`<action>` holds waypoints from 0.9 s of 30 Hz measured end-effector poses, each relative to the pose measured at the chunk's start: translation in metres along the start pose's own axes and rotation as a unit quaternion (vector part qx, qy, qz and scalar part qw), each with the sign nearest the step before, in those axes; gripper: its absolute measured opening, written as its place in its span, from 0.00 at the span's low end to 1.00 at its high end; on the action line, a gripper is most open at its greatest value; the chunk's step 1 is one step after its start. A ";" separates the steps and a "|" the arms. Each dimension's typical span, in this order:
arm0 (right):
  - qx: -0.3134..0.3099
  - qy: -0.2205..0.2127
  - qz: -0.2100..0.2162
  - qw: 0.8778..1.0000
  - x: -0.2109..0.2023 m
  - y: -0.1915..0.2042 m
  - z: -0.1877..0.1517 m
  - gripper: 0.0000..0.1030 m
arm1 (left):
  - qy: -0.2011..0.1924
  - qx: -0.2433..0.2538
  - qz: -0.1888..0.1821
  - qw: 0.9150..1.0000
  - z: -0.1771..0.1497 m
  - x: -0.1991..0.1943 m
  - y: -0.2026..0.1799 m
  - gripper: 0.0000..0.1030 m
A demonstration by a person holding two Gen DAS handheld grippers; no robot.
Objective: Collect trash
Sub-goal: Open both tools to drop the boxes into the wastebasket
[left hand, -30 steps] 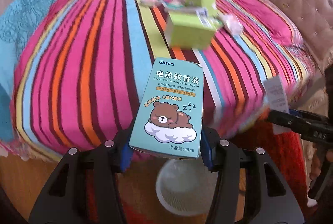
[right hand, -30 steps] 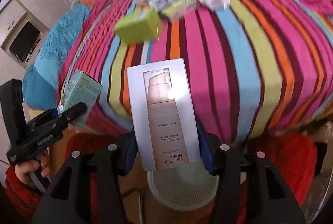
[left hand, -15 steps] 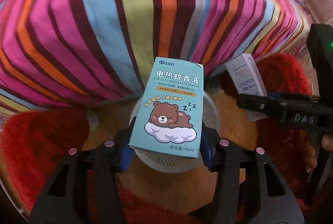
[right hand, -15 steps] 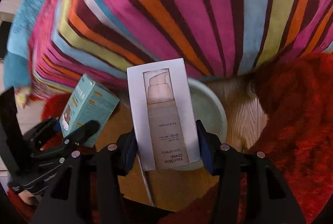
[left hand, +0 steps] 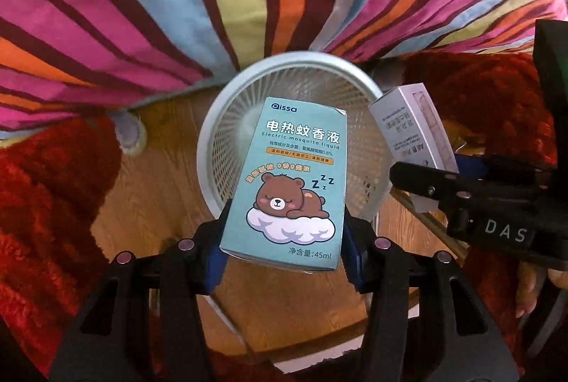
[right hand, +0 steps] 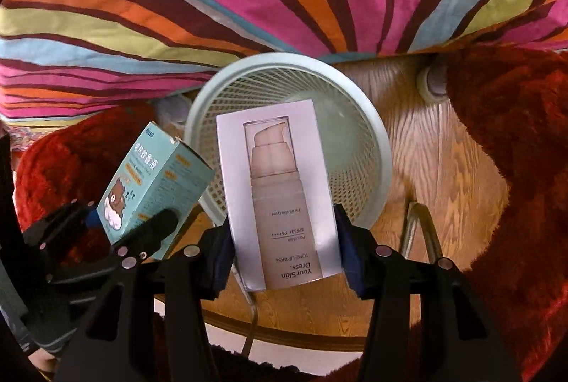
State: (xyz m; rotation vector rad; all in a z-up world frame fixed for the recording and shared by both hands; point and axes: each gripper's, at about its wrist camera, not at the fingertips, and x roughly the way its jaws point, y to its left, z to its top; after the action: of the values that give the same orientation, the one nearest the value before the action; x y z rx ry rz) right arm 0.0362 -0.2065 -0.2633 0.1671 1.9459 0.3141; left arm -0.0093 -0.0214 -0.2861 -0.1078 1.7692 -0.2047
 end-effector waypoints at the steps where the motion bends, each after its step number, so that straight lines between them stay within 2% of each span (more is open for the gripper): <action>1: 0.000 -0.001 0.000 1.000 0.007 -0.002 -0.002 0.48 | 0.006 -0.001 0.001 1.000 0.001 0.003 0.001 0.51; 7: -0.002 0.018 0.003 1.000 0.025 -0.001 -0.005 0.51 | 0.040 0.010 0.001 0.999 0.004 0.015 -0.011 0.54; 8: -0.001 0.022 0.003 1.000 0.025 -0.002 -0.005 0.56 | 0.045 0.009 0.004 0.999 0.005 0.018 -0.010 0.69; 9: 0.002 0.026 -0.001 1.000 0.025 -0.002 -0.006 0.75 | 0.050 0.009 0.011 0.999 0.005 0.020 -0.010 0.77; 10: 0.006 0.024 -0.007 1.000 0.024 -0.003 -0.006 0.84 | 0.054 0.008 0.016 0.998 0.006 0.022 -0.010 0.81; 15: 0.015 -0.002 0.001 1.000 0.014 -0.007 -0.007 0.84 | 0.046 0.006 0.017 0.999 0.007 0.020 -0.008 0.81; 27: 0.013 -0.012 0.006 1.000 0.014 -0.007 -0.008 0.84 | 0.036 -0.009 0.014 0.999 0.007 0.016 -0.002 0.81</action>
State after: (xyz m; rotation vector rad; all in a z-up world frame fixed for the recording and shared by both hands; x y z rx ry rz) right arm 0.0240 -0.2107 -0.2748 0.1974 1.9257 0.2937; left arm -0.0057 -0.0273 -0.3027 -0.0903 1.8432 -0.1742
